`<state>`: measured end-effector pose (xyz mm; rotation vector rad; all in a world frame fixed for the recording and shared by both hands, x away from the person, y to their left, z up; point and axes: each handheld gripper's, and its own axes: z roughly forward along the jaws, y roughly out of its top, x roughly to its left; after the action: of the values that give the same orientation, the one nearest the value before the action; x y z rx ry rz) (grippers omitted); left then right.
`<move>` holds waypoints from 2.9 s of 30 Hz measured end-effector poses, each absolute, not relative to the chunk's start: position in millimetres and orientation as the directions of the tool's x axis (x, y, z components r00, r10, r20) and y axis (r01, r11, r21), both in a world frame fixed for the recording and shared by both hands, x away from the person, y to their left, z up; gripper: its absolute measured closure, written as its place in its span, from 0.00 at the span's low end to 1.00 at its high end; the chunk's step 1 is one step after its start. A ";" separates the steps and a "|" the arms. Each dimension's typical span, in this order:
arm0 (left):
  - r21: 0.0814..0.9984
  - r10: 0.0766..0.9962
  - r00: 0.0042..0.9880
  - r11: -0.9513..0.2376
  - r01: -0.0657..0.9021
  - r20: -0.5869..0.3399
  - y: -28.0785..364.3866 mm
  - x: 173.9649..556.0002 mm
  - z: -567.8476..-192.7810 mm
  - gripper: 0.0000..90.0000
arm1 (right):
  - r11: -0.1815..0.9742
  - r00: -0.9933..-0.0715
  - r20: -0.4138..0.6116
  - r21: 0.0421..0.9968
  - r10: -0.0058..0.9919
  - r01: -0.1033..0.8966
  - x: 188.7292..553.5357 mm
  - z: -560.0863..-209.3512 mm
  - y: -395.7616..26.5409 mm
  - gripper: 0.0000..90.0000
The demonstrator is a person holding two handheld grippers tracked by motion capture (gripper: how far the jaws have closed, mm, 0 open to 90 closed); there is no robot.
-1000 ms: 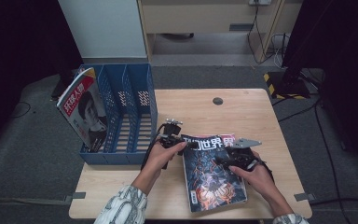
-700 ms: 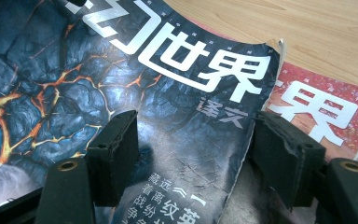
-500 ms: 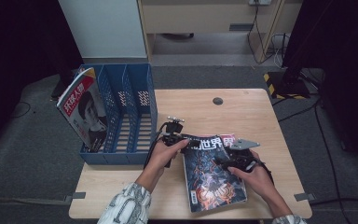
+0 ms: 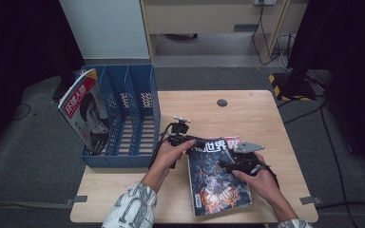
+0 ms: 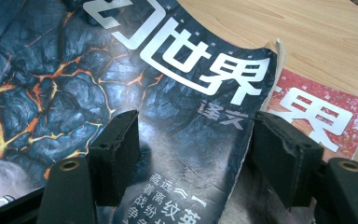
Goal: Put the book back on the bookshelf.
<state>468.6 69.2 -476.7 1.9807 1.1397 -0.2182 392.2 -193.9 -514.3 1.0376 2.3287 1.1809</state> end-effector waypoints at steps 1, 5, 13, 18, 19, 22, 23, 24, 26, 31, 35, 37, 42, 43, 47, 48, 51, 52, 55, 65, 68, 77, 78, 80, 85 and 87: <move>0.564 0.644 0.575 -0.258 0.784 -0.505 68.1 468.9 -477.1 0.58 | 0.391 -0.680 0.032 0.798 0.732 0.458 392.2 -514.4 -194.0 0.37; 0.544 0.649 0.560 -0.258 0.798 -0.514 67.1 470.1 -477.1 0.68 | 0.389 -0.680 0.033 0.799 0.733 0.458 392.2 -514.6 -194.2 0.36; 0.510 0.640 0.530 -0.242 0.826 -0.556 70.6 471.2 -472.6 0.80 | 0.385 -0.679 0.035 0.802 0.733 0.457 392.3 -515.1 -194.5 0.34; 0.532 0.632 0.547 -0.241 0.812 -0.548 71.0 467.8 -465.4 0.83 | 0.383 -0.685 0.045 0.802 0.727 0.459 391.4 -512.8 -196.3 0.28; 0.537 0.632 0.550 -0.240 0.809 -0.546 70.3 467.0 -464.1 0.83 | 0.380 -0.685 0.044 0.806 0.727 0.455 391.7 -512.5 -197.5 0.28; 0.553 0.629 0.565 -0.246 0.796 -0.534 69.6 464.2 -459.4 0.84 | 0.366 -0.675 0.045 0.812 0.736 0.454 392.1 -509.8 -203.2 0.28; 0.560 0.627 0.573 -0.251 0.790 -0.528 69.7 463.1 -457.3 0.84 | 0.360 -0.670 0.044 0.816 0.741 0.452 392.5 -508.8 -205.8 0.28; 0.564 0.628 0.576 -0.252 0.787 -0.523 69.5 461.9 -455.3 0.84 | 0.352 -0.661 0.043 0.819 0.749 0.452 393.0 -507.6 -209.2 0.29; 0.573 0.628 0.587 -0.261 0.777 -0.511 69.4 460.4 -451.5 0.84 | 0.344 -0.649 0.039 0.823 0.760 0.453 393.8 -506.6 -213.8 0.29; 0.597 0.633 0.614 -0.282 0.751 -0.473 68.8 455.6 -437.3 0.85 | 0.351 -0.586 -0.013 0.811 0.810 0.467 398.1 -507.9 -225.7 0.29; 0.618 0.630 0.628 -0.283 0.734 -0.457 70.0 453.4 -426.8 0.86 | 0.342 -0.530 -0.044 0.808 0.847 0.479 401.1 -508.1 -235.2 0.28; 0.624 0.631 0.636 -0.291 0.725 -0.445 70.8 453.0 -422.0 0.87 | 0.335 -0.508 -0.052 0.807 0.860 0.486 401.9 -508.0 -239.6 0.28; 0.634 0.628 0.648 -0.301 0.712 -0.430 72.5 453.0 -413.3 0.88 | 0.332 -0.479 -0.060 0.796 0.876 0.507 403.2 -510.6 -245.9 0.28; 0.635 0.629 0.649 -0.302 0.711 -0.428 73.1 452.9 -411.6 0.88 | 0.332 -0.475 -0.061 0.793 0.878 0.511 403.2 -510.7 -246.7 0.28; 0.640 0.632 0.650 -0.300 0.707 -0.422 74.8 452.9 -407.1 0.88 | 0.341 -0.456 -0.083 0.784 0.886 0.519 403.5 -511.4 -249.3 0.28; 0.643 0.632 0.651 -0.300 0.705 -0.420 75.3 452.8 -405.9 0.88 | 0.335 -0.448 -0.081 0.783 0.890 0.524 403.4 -511.9 -249.5 0.28; 0.658 0.627 0.657 -0.290 0.695 -0.418 77.0 451.7 -402.0 0.89 | 0.342 -0.452 -0.087 0.781 0.888 0.522 403.6 -511.7 -251.1 0.28; 0.661 0.625 0.660 -0.290 0.692 -0.418 77.8 451.5 -400.8 0.89 | 0.341 -0.451 -0.087 0.782 0.888 0.521 403.6 -511.8 -251.0 0.28; 0.671 0.620 0.666 -0.286 0.684 -0.415 79.4 451.3 -398.3 0.89 | 0.341 -0.449 -0.088 0.781 0.889 0.523 403.4 -512.1 -250.2 0.28; 0.717 0.598 0.690 -0.259 0.647 -0.407 85.1 446.9 -387.2 0.91 | 0.337 -0.439 -0.091 0.781 0.894 0.525 403.4 -512.0 -251.2 0.28; 0.726 0.595 0.695 -0.254 0.640 -0.404 86.5 445.9 -384.5 0.91 | 0.340 -0.442 -0.094 0.783 0.892 0.521 403.5 -512.4 -250.8 0.28; 0.776 0.589 0.716 -0.223 0.590 -0.375 93.0 441.1 -364.4 0.91 | 0.335 -0.434 -0.093 0.783 0.896 0.524 403.2 -511.6 -253.2 0.28; 0.785 0.586 0.720 -0.215 0.581 -0.372 94.2 440.3 -361.9 0.91 | 0.333 -0.433 -0.092 0.784 0.897 0.524 403.3 -511.6 -252.9 0.28; 0.805 0.586 0.727 -0.199 0.559 -0.359 97.2 438.8 -357.1 0.91 | 0.335 -0.432 -0.096 0.785 0.897 0.522 403.5 -511.9 -252.3 0.28; 0.827 0.590 0.728 -0.170 0.535 -0.350 103.5 437.8 -351.4 0.91 | 0.332 -0.430 -0.092 0.782 0.898 0.527 403.2 -512.2 -252.2 0.28; 0.831 0.591 0.727 -0.164 0.532 -0.349 105.6 437.5 -349.9 0.91 | 0.334 -0.430 -0.094 0.782 0.898 0.527 403.2 -512.4 -252.9 0.28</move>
<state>437.5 105.6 -349.9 1.8185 0.8787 0.0668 403.2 -252.9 -512.4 1.2456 2.0806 0.9333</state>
